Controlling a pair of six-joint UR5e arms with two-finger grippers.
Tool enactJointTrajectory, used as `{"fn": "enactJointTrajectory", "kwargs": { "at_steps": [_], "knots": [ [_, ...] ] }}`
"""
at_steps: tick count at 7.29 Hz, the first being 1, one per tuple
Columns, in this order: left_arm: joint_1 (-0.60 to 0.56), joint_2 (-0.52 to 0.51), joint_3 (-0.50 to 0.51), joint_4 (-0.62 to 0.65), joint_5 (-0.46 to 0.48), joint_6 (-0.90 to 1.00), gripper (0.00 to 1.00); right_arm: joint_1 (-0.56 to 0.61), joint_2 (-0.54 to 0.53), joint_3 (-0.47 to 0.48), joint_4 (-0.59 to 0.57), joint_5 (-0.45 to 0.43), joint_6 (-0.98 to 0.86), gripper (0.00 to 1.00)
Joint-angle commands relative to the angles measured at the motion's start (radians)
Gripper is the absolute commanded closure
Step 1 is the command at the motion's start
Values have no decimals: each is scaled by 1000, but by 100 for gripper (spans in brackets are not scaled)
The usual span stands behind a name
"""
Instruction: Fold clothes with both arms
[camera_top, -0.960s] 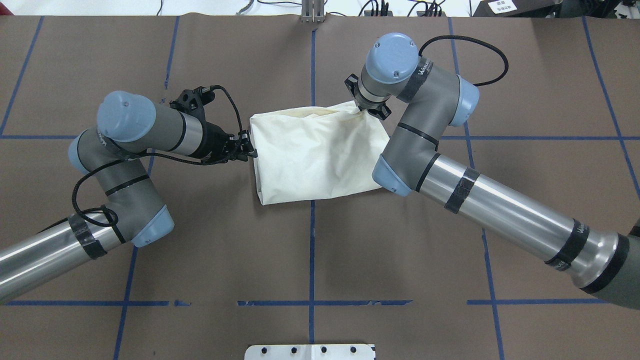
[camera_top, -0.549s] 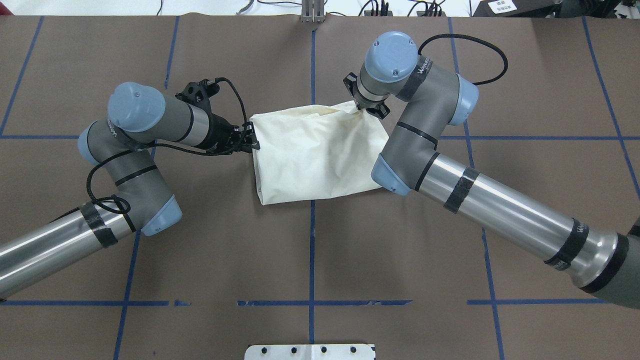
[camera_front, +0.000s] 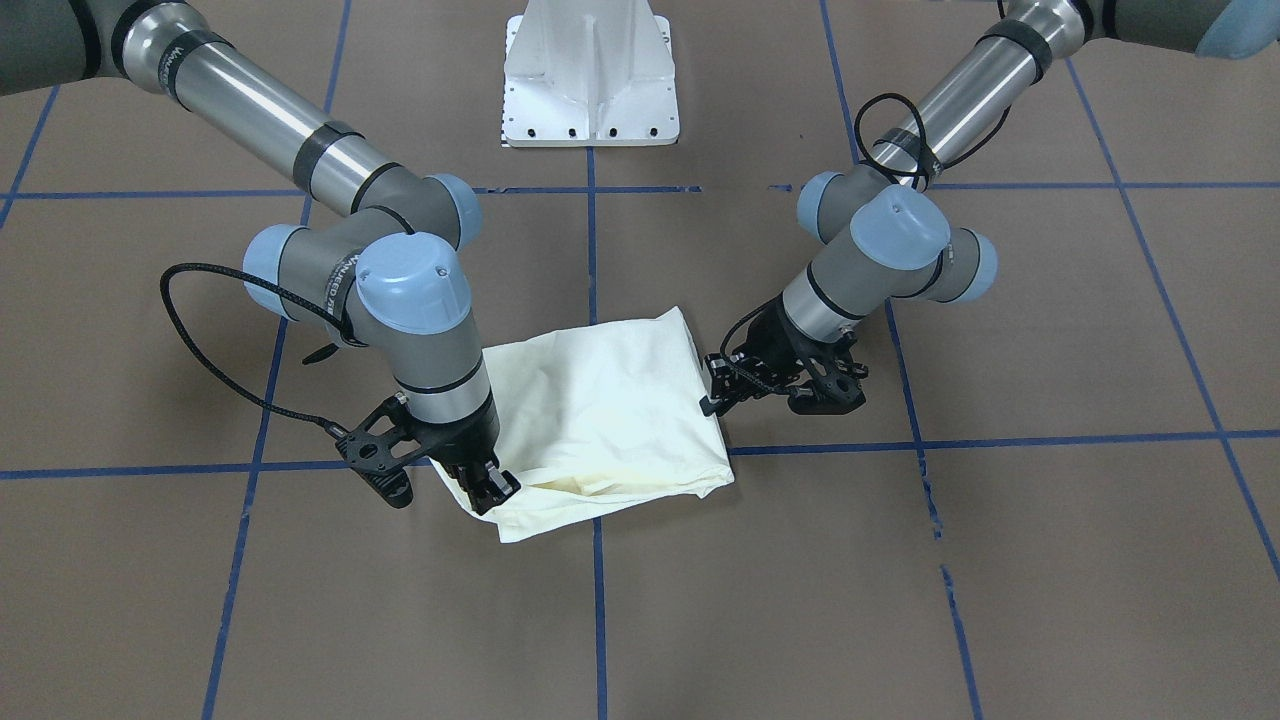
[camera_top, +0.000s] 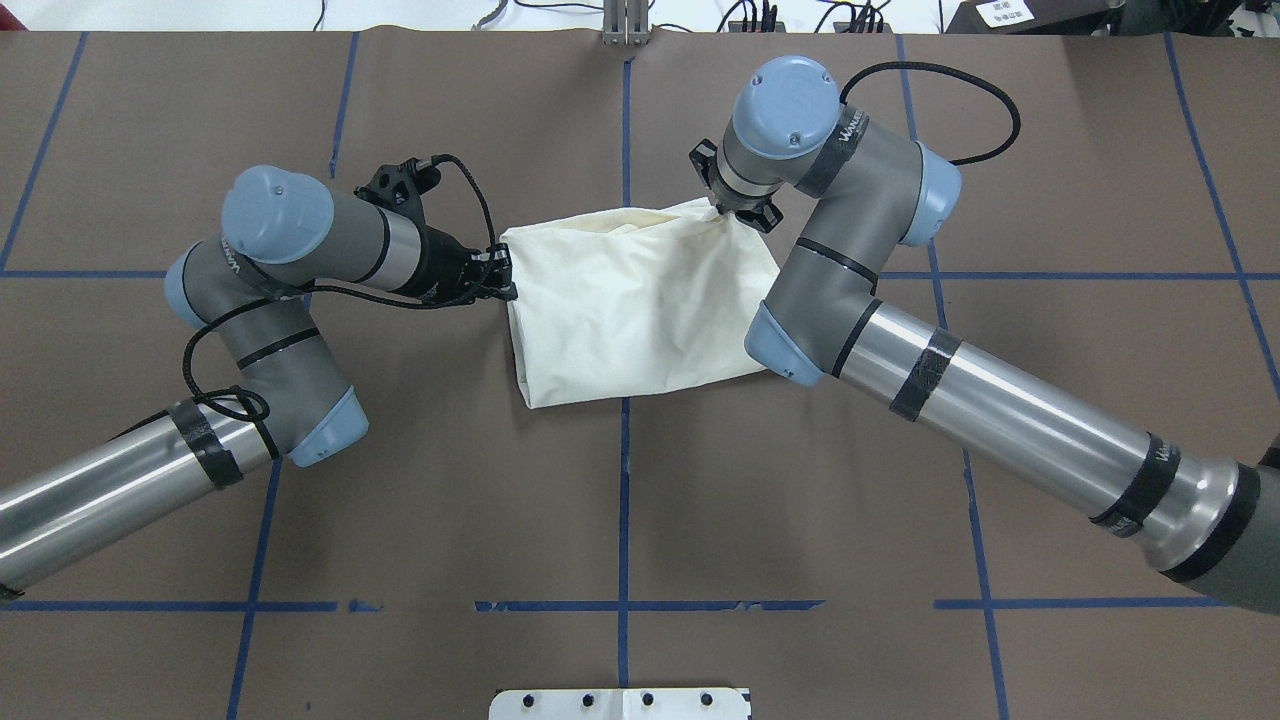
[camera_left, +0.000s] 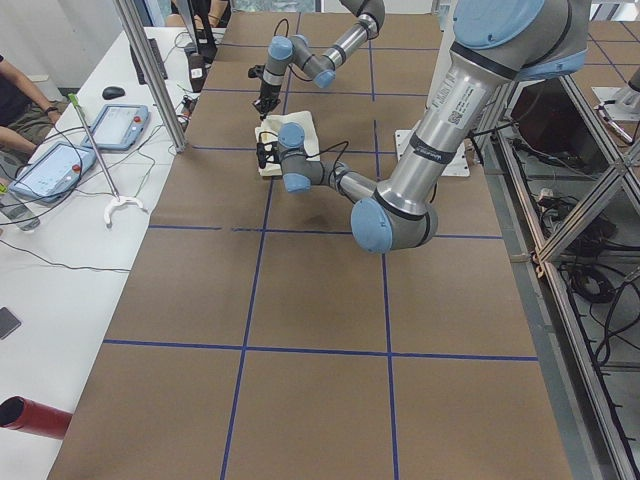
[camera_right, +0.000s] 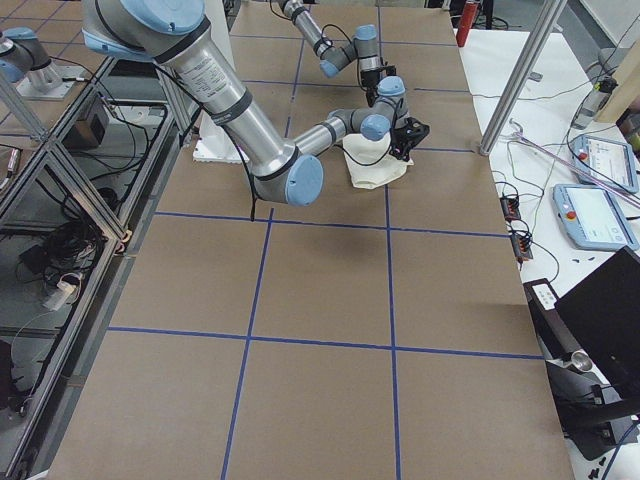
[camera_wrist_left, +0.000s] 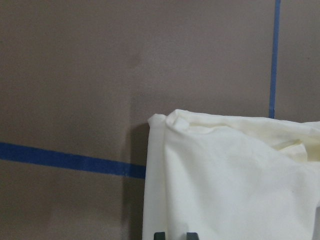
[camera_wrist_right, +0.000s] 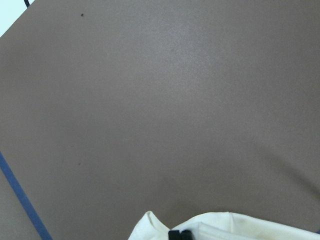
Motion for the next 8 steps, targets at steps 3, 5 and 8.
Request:
{"fn": "enactJointTrajectory", "kwargs": {
  "at_steps": [3,5,8],
  "knots": [
    [-24,-13,19,-1,-10,1,100,5,-1,-3,-2,0,-2,100],
    [-29,-21,56,-3,-5,6,100,4,-6,-11,-2,-2,-6,100],
    [-43,-30,41,-3,-8,3,24,11,2,-6,-2,0,-78,1]
  ]
}}
